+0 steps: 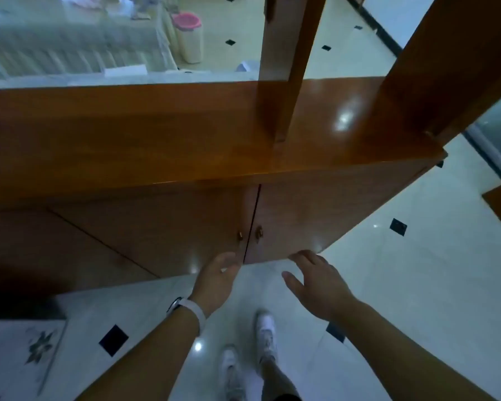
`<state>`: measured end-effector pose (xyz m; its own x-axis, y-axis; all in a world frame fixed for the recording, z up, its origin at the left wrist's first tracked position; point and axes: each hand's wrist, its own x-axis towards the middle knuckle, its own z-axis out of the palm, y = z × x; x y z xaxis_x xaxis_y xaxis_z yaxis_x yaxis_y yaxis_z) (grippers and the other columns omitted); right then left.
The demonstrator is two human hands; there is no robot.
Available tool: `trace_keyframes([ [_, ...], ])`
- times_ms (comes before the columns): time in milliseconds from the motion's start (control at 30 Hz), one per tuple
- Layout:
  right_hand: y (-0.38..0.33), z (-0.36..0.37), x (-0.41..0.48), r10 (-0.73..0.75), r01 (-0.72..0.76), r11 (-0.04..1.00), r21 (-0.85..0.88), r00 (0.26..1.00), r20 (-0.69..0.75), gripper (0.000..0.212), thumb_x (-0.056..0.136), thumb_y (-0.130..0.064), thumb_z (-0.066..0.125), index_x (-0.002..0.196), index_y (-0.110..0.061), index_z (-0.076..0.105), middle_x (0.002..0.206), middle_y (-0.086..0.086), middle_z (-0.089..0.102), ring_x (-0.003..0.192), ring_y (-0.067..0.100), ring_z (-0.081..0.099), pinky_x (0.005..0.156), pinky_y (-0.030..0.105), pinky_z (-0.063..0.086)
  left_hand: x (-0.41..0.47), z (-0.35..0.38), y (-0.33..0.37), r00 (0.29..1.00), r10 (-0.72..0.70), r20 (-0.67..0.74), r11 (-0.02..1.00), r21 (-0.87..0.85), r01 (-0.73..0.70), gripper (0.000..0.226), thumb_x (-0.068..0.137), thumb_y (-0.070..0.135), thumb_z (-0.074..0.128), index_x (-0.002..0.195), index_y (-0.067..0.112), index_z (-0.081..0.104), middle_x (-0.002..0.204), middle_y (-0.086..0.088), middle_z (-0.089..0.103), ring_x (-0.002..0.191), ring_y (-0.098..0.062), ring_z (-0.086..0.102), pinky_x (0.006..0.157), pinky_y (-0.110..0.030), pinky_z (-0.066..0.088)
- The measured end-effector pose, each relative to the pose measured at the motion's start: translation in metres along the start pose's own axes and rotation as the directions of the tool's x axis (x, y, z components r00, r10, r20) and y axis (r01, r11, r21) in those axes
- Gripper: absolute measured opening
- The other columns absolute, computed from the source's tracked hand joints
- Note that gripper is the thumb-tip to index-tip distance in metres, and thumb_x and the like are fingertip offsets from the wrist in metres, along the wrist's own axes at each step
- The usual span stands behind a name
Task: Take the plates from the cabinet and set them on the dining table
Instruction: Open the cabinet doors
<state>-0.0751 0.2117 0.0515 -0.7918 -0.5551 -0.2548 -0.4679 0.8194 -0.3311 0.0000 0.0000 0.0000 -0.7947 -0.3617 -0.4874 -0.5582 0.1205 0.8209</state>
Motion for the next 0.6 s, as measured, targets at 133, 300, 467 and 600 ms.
trace_keyframes([
  [133,0.015,0.029,0.051,0.126,-0.152,0.955,0.254,0.985,0.117,0.050,0.097,-0.046,0.048,0.138,-0.017,0.049,0.138,0.001,0.051,0.123,0.019,0.050,0.102,0.033,0.041,0.045,0.014,-0.006,0.988,-0.137,-0.077,0.981,-0.150,0.124,0.015,0.095,0.022,0.052,0.089,0.032,0.061,0.089,0.009,0.061,0.075,-0.005,0.054,0.065,-0.021,0.043],
  [300,0.035,0.081,0.111,0.256,-0.333,0.820,0.466,0.941,0.222,0.047,0.095,-0.042,0.053,0.137,-0.019,0.050,0.139,0.002,0.052,0.121,0.017,0.052,0.100,0.028,0.041,0.089,0.036,-0.031,0.961,-0.255,-0.108,0.940,-0.260,0.220,0.016,0.094,0.020,0.056,0.109,0.018,0.061,0.086,0.003,0.060,0.074,-0.011,0.054,0.057,-0.014,0.044],
  [467,0.044,0.128,0.155,0.305,-0.385,0.761,0.522,0.923,0.235,0.046,0.096,-0.037,0.053,0.138,-0.018,0.048,0.140,-0.001,0.051,0.124,0.015,0.051,0.101,0.027,0.039,0.131,0.055,-0.053,0.961,-0.261,-0.092,0.941,-0.248,0.232,0.022,0.091,0.019,0.061,0.112,0.024,0.058,0.106,0.001,0.062,0.079,-0.013,0.056,0.063,-0.018,0.045],
  [600,0.046,0.154,0.178,0.320,-0.387,0.687,0.615,0.921,0.222,0.040,0.095,-0.035,0.053,0.132,-0.018,0.054,0.133,-0.001,0.058,0.120,0.014,0.053,0.097,0.030,0.041,0.154,0.066,-0.065,0.969,-0.230,-0.091,0.955,-0.211,0.207,0.023,0.090,0.022,0.062,0.111,0.028,0.054,0.104,0.009,0.058,0.095,-0.013,0.057,0.078,-0.025,0.046],
])
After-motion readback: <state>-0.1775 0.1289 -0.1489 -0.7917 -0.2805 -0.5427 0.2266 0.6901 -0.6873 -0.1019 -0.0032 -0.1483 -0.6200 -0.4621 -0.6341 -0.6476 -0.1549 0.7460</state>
